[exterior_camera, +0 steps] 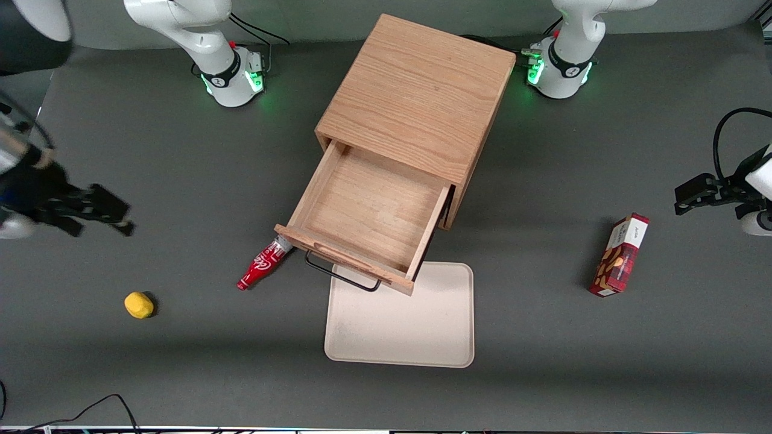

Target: Open upper drawer

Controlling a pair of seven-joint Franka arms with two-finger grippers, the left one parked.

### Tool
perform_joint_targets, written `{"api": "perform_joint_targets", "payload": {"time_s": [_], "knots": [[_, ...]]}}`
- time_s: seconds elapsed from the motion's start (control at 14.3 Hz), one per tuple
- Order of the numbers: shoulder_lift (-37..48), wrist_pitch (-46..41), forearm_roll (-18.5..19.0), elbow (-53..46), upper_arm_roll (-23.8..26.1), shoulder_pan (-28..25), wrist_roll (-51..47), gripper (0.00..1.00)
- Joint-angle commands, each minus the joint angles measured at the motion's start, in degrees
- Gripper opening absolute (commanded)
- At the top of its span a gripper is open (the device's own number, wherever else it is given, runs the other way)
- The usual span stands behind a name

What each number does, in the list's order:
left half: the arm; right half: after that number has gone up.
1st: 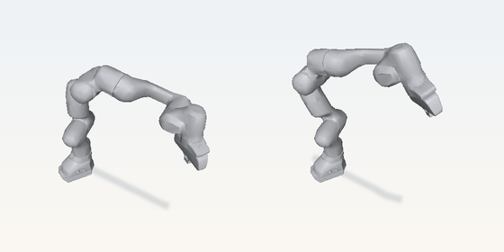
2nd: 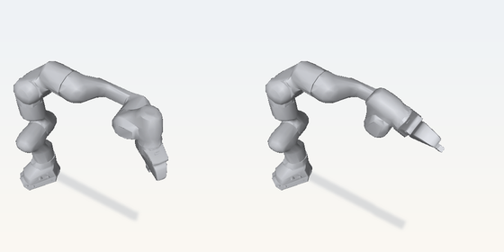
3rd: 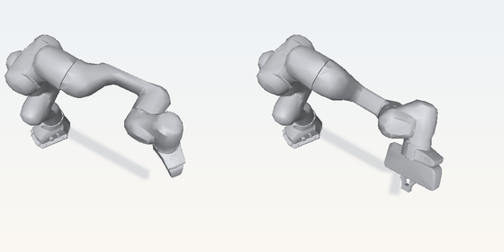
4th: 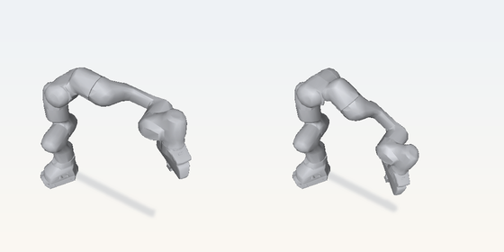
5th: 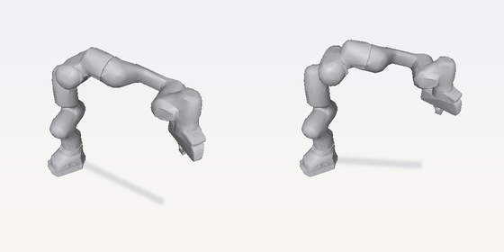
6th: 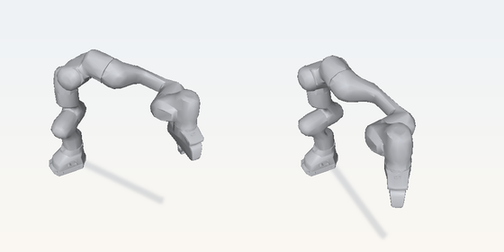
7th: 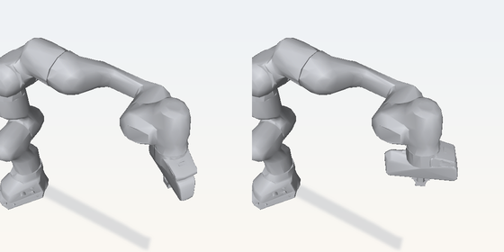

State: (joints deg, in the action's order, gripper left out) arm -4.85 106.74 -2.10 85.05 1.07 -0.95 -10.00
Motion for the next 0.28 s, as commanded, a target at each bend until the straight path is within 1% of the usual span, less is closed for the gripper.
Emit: {"api": "perform_joint_targets", "payload": {"time_s": [0.0, 0.07, 0.21], "knots": [[7.82, 4.53, -0.53, 10.48, -4.22, -0.54, -2.74, 1.00], [7.83, 3.31, -0.62, 9.79, -6.32, -0.71, -1.96, 1.00], [7.40, -0.99, -0.71, 6.37, -7.04, -0.98, -1.95, 1.00]]}}
